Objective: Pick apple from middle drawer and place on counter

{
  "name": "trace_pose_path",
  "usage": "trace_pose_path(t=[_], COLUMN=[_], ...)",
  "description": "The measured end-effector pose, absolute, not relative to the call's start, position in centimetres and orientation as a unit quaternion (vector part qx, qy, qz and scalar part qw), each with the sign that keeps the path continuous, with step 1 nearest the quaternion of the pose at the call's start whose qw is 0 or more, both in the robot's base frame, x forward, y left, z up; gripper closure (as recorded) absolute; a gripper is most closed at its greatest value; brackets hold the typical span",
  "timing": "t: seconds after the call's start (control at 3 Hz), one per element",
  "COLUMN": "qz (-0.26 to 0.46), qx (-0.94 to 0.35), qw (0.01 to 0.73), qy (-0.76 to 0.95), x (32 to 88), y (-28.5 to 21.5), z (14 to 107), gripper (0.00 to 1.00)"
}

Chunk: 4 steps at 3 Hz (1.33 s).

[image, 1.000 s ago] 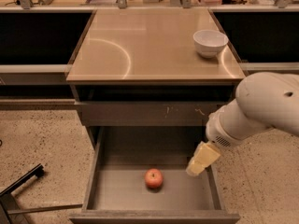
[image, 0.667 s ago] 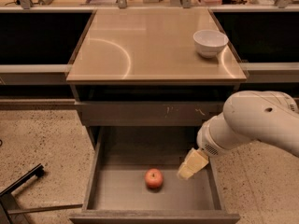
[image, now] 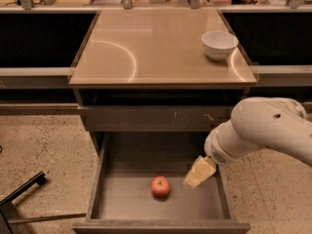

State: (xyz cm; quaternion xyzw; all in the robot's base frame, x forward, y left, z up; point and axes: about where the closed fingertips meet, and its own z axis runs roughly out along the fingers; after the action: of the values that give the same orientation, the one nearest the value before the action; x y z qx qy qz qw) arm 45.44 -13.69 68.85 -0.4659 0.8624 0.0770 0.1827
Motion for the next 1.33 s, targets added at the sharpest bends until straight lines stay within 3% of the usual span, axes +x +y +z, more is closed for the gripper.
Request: trace_pose_path(t=[1.33], qz=[0.114], qx=[-0.316], qw=[0.219], qy=[0.916], x=[49.3], y=[-12.0], z=[53.3], gripper=[0.0])
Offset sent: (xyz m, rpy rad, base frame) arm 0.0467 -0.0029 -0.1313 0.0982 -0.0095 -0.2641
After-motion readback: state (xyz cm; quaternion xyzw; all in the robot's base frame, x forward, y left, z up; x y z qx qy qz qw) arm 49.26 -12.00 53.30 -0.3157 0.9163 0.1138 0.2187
